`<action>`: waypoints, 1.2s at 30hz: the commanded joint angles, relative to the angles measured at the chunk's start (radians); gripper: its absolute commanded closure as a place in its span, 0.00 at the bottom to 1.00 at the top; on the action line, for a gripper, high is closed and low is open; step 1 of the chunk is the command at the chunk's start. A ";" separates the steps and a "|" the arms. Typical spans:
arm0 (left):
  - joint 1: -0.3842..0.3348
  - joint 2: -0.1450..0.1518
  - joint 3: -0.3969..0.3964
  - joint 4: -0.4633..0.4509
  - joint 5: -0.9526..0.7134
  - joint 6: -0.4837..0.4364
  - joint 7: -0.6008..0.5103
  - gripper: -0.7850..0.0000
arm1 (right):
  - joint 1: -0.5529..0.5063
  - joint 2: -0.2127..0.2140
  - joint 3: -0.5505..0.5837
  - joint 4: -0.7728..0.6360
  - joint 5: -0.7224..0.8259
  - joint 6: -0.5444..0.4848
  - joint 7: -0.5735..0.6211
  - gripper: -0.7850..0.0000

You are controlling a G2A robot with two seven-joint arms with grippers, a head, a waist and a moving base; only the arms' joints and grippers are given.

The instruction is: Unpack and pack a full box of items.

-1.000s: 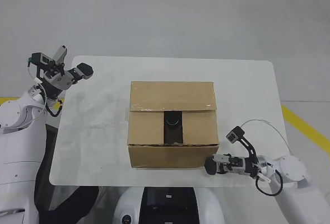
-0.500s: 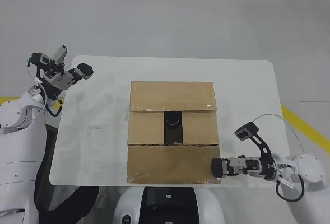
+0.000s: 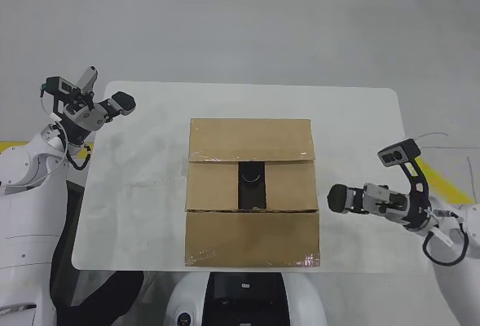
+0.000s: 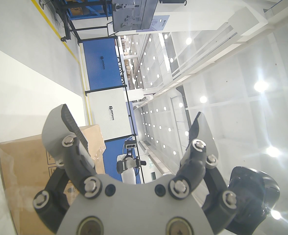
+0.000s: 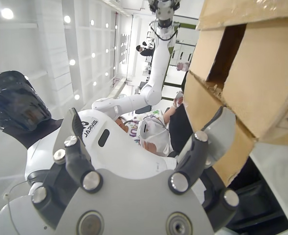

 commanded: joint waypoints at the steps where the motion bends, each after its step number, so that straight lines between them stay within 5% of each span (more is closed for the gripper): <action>1: 0.000 0.000 0.000 0.000 0.000 0.000 0.000 0.00 | 0.021 0.000 0.011 0.034 0.005 -0.009 -0.014 0.00; 13: 0.000 0.000 0.000 0.000 0.000 0.000 0.000 0.00 | 0.088 -0.004 0.004 0.161 0.030 -0.046 -0.068 0.00; 36: 0.004 0.000 0.002 0.002 -0.002 0.006 0.002 0.00 | 0.088 -0.004 0.004 0.161 0.030 -0.046 -0.068 0.00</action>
